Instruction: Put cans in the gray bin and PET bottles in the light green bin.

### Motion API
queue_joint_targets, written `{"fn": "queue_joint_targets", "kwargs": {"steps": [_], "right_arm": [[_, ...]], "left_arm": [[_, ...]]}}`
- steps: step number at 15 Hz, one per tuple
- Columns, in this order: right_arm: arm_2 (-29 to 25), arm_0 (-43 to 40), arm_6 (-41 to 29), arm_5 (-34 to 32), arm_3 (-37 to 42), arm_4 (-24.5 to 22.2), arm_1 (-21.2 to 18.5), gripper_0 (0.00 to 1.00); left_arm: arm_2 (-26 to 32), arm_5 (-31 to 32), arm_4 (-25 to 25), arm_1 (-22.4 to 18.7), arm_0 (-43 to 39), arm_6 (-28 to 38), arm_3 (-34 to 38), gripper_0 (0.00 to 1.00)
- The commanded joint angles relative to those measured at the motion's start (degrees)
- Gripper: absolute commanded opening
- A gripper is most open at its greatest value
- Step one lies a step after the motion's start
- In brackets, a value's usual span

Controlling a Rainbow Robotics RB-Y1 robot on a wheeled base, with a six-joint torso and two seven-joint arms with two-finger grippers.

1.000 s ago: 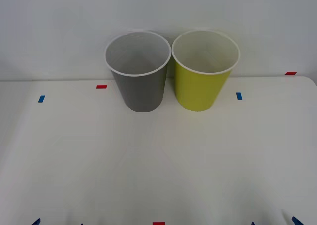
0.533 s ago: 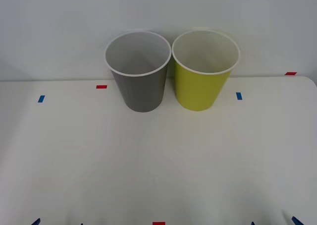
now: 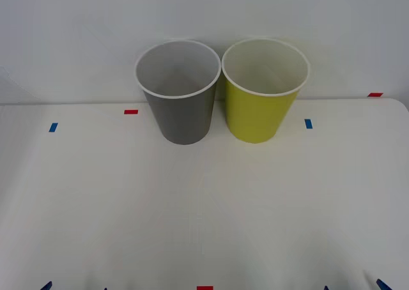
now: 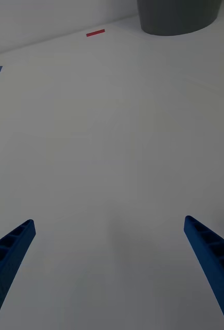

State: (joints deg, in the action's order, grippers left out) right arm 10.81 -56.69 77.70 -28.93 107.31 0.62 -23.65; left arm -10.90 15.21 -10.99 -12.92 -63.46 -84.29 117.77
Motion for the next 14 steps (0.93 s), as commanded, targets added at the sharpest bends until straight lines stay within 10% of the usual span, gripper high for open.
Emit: {"fn": "queue_joint_targets", "kwargs": {"steps": [1, 14], "right_arm": [[0.0, 0.0, 0.0, 0.01, 0.0, 0.0, 0.0, 1.0], [0.0, 0.0, 0.0, 0.01, 0.0, 0.0, 0.0, 1.0]], "left_arm": [[0.0, 0.0, 0.0, 0.0, 0.0, 0.0, 0.0, 1.0], [0.0, 0.0, 0.0, 0.0, 0.0, 0.0, 0.0, 1.0]]}}
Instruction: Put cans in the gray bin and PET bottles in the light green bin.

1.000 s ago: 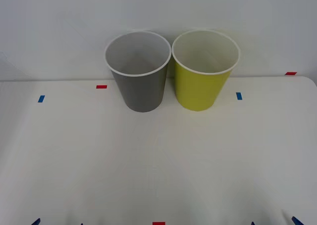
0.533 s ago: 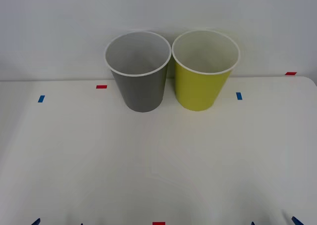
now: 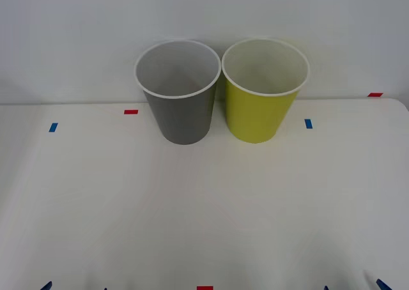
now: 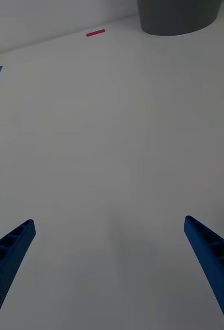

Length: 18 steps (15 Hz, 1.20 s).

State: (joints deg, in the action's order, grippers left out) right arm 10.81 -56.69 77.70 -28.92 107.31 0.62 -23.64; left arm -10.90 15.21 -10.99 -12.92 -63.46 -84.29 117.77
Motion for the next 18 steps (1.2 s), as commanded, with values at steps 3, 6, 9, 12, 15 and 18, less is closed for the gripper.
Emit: {"fn": "queue_joint_targets", "kwargs": {"steps": [3, 6, 9, 12, 15, 18], "right_arm": [[0.0, 0.0, 0.0, 0.01, 0.0, 0.0, 0.0, 1.0], [0.0, 0.0, 0.0, 0.01, 0.0, 0.0, 0.0, 1.0], [0.0, 0.0, 0.0, 0.01, 0.0, 0.0, 0.0, 1.0], [0.0, 0.0, 0.0, 0.01, 0.0, 0.0, 0.0, 1.0], [0.0, 0.0, 0.0, 0.01, 0.0, 0.0, 0.0, 1.0], [0.0, 0.0, 0.0, 0.01, 0.0, 0.0, 0.0, 1.0]], "left_arm": [[0.0, 0.0, 0.0, 0.0, 0.0, 0.0, 0.0, 1.0], [0.0, 0.0, 0.0, 0.0, 0.0, 0.0, 0.0, 1.0], [0.0, 0.0, 0.0, 0.0, 0.0, 0.0, 0.0, 1.0], [0.0, 0.0, 0.0, 0.0, 0.0, 0.0, 0.0, 1.0], [0.0, 0.0, 0.0, 0.0, 0.0, 0.0, 0.0, 1.0], [0.0, 0.0, 0.0, 0.0, 0.0, 0.0, 0.0, 1.0]]}}
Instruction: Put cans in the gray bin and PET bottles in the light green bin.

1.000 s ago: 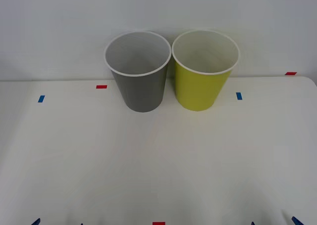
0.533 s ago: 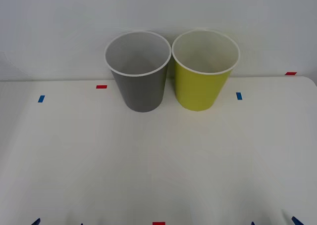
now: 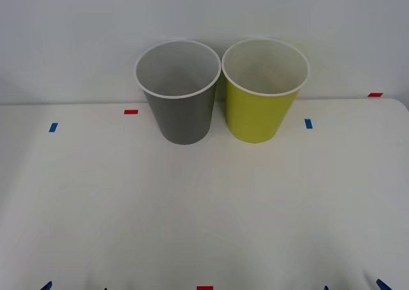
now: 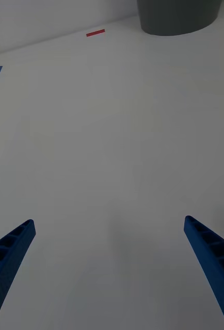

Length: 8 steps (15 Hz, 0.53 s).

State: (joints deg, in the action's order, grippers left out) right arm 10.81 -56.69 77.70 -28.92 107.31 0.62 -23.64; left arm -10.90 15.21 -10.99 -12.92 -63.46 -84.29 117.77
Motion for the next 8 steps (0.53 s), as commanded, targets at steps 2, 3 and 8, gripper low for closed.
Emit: {"fn": "queue_joint_targets", "kwargs": {"steps": [2, 3, 8], "right_arm": [[0.0, 0.0, 0.0, 0.0, 0.0, 0.0, 0.0, 1.0], [0.0, 0.0, 0.0, 0.0, 0.0, 0.0, 0.0, 1.0], [0.0, 0.0, 0.0, 0.0, 0.0, 0.0, 0.0, 1.0]], "left_arm": [[0.0, 0.0, 0.0, 0.0, 0.0, 0.0, 0.0, 1.0], [0.0, 0.0, 0.0, 0.0, 0.0, 0.0, 0.0, 1.0], [0.0, 0.0, 0.0, 0.0, 0.0, 0.0, 0.0, 1.0]]}}
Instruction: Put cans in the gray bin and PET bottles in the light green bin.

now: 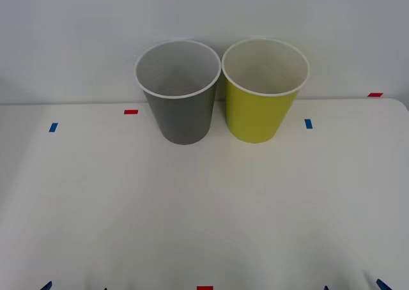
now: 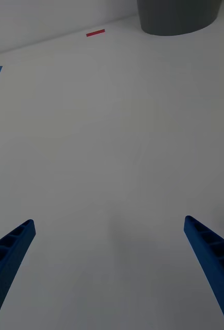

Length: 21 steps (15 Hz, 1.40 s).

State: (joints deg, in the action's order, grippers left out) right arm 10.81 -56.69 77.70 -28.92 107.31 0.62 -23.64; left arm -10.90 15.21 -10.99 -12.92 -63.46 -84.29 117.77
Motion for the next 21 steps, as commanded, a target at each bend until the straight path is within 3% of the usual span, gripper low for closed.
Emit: {"fn": "queue_joint_targets", "kwargs": {"steps": [1, 21], "right_arm": [[0.0, 0.0, 0.0, 0.0, 0.0, 0.0, 0.0, 1.0], [0.0, 0.0, 0.0, 0.0, 0.0, 0.0, 0.0, 1.0]], "left_arm": [[0.0, 0.0, 0.0, 0.0, 0.0, 0.0, 0.0, 1.0], [0.0, 0.0, 0.0, 0.0, 0.0, 0.0, 0.0, 1.0]]}}
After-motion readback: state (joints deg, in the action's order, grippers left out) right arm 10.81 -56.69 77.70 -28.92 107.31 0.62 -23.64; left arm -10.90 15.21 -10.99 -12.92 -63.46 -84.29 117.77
